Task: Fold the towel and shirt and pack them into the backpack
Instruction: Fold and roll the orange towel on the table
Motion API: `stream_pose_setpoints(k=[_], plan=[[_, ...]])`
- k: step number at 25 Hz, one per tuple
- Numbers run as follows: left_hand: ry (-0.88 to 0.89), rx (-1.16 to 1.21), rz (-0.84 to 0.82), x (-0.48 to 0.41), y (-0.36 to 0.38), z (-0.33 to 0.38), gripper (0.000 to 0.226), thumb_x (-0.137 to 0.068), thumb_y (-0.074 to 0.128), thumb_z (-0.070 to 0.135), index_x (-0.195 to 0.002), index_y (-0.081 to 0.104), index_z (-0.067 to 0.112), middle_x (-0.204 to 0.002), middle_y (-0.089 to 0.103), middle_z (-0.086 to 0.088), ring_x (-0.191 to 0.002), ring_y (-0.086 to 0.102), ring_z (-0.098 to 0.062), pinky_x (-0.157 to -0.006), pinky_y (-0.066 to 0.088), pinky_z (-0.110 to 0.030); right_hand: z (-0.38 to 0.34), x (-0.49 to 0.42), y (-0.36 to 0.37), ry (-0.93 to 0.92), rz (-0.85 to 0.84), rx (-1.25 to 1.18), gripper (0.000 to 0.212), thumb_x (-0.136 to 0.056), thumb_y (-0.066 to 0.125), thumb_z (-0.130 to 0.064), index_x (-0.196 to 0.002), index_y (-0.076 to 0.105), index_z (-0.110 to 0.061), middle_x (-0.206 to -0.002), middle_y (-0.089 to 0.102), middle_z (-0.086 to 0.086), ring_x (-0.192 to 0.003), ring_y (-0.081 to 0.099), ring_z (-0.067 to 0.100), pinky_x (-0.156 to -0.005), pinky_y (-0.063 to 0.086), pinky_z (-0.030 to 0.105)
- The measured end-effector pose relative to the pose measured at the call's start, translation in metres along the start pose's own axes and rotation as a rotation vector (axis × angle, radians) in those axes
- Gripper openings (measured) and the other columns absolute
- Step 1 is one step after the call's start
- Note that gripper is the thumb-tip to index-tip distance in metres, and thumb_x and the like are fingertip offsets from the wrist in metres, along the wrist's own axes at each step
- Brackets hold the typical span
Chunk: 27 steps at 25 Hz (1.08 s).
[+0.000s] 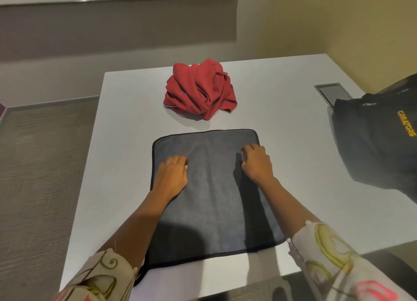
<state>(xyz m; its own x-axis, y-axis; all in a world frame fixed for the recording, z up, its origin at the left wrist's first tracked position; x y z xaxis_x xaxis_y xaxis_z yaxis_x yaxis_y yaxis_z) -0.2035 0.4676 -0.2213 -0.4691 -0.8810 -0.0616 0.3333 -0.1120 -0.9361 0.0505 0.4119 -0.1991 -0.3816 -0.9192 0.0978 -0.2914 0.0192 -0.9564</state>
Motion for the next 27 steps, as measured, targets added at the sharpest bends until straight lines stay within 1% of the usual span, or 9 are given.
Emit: stream_pose_setpoints(k=[3, 6, 8, 10, 11, 13, 17, 23, 27], plan=[[0.008, 0.007, -0.006, -0.025, 0.019, -0.014, 0.041, -0.098, 0.049, 0.020, -0.137, 0.050, 0.008, -0.141, 0.051, -0.013, -0.132, 0.045, -0.031, -0.106, 0.034, -0.044, 0.004, -0.033, 0.015, -0.012, -0.014, 0.006, 0.042, -0.099, 0.047, -0.018, -0.141, 0.046, -0.014, -0.155, 0.034, 0.012, -0.141, 0.032, 0.032, -0.110, 0.034, 0.047], [-0.016, -0.024, -0.060, -0.043, 0.034, -0.028, 0.063, -0.099, 0.045, 0.040, -0.151, 0.029, 0.009, -0.158, 0.028, -0.009, -0.148, 0.020, -0.027, -0.118, 0.019, -0.046, 0.004, -0.055, 0.032, -0.059, -0.043, 0.050, 0.047, -0.104, 0.037, -0.027, -0.149, 0.033, -0.015, -0.161, 0.020, 0.012, -0.148, 0.016, 0.031, -0.116, 0.024, 0.048], [-0.064, -0.078, -0.095, -0.051, 0.043, -0.041, 0.076, -0.096, 0.031, 0.060, -0.155, 0.018, 0.013, -0.163, 0.015, -0.005, -0.150, 0.009, -0.024, -0.120, 0.011, -0.046, 0.005, -0.066, 0.045, -0.037, -0.073, 0.037, 0.053, -0.105, 0.030, -0.037, -0.154, 0.022, -0.020, -0.163, 0.008, 0.012, -0.150, 0.004, 0.031, -0.119, 0.014, 0.049], [-0.077, -0.163, -0.094, -0.052, 0.050, -0.051, 0.088, -0.088, 0.012, 0.071, -0.156, 0.012, 0.016, -0.164, 0.007, -0.003, -0.151, 0.005, -0.023, -0.121, 0.006, -0.047, 0.009, -0.070, 0.057, 0.006, -0.102, 0.017, 0.059, -0.104, 0.023, -0.048, -0.156, 0.012, -0.024, -0.164, -0.002, 0.011, -0.151, -0.005, 0.029, -0.120, 0.003, 0.047], [-0.070, -0.194, -0.080, -0.052, 0.052, -0.054, 0.090, -0.086, 0.008, 0.073, -0.156, 0.010, 0.018, -0.164, 0.005, -0.002, -0.151, 0.004, -0.022, -0.121, 0.005, -0.047, 0.013, -0.071, 0.063, 0.016, -0.096, 0.026, 0.062, -0.102, 0.021, -0.052, -0.157, 0.009, -0.025, -0.164, -0.004, 0.011, -0.151, -0.008, 0.028, -0.120, -0.002, 0.045], [-0.053, -0.207, -0.036, -0.051, 0.055, -0.057, 0.088, -0.086, 0.009, 0.073, -0.156, 0.011, 0.020, -0.164, 0.006, -0.001, -0.151, 0.005, -0.022, -0.121, 0.006, -0.048, 0.019, -0.072, 0.071, 0.008, -0.029, 0.069, 0.064, -0.101, 0.019, -0.056, -0.156, 0.008, -0.027, -0.164, -0.003, 0.010, -0.151, -0.008, 0.025, -0.120, -0.006, 0.043], [-0.037, -0.195, 0.031, -0.053, 0.056, -0.057, 0.085, -0.088, 0.018, 0.072, -0.156, 0.017, 0.019, -0.163, 0.012, -0.003, -0.150, 0.010, -0.023, -0.121, 0.009, -0.050, 0.023, -0.074, 0.075, -0.010, 0.060, 0.104, 0.063, -0.100, 0.018, -0.058, -0.156, 0.012, -0.029, -0.164, 0.003, 0.007, -0.151, -0.004, 0.022, -0.121, -0.003, 0.043], [-0.048, -0.239, -0.070, -0.056, 0.053, -0.054, 0.086, -0.090, 0.011, 0.072, -0.156, 0.006, 0.018, -0.164, 0.000, -0.004, -0.151, -0.001, -0.022, -0.120, -0.001, -0.051, 0.014, -0.059, 0.070, -0.039, 0.052, 0.074, 0.067, -0.099, 0.015, -0.059, -0.156, 0.017, -0.023, -0.164, 0.002, 0.009, -0.151, -0.005, 0.022, -0.121, -0.006, 0.047], [0.022, -0.221, -0.039, -0.037, 0.053, -0.021, 0.083, -0.091, 0.009, 0.065, -0.155, 0.016, 0.012, -0.163, 0.008, -0.007, -0.151, 0.004, -0.022, -0.120, 0.006, -0.052, -0.004, -0.019, 0.081, -0.093, 0.056, 0.082, 0.070, -0.098, 0.016, -0.062, -0.155, 0.020, -0.021, -0.164, 0.004, 0.009, -0.151, -0.004, 0.023, -0.120, -0.004, 0.048]])
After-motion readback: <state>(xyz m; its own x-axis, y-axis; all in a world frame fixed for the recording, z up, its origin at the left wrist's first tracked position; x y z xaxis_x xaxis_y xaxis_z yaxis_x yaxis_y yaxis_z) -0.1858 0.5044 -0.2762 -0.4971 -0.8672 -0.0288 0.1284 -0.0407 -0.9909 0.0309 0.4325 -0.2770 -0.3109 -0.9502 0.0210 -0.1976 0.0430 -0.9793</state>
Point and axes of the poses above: each hand's wrist, its own x-axis away from the middle knuckle, its own y-axis out of the palm, z = x × y, the point moved 2 cm from there along -x, towards the middle knuckle
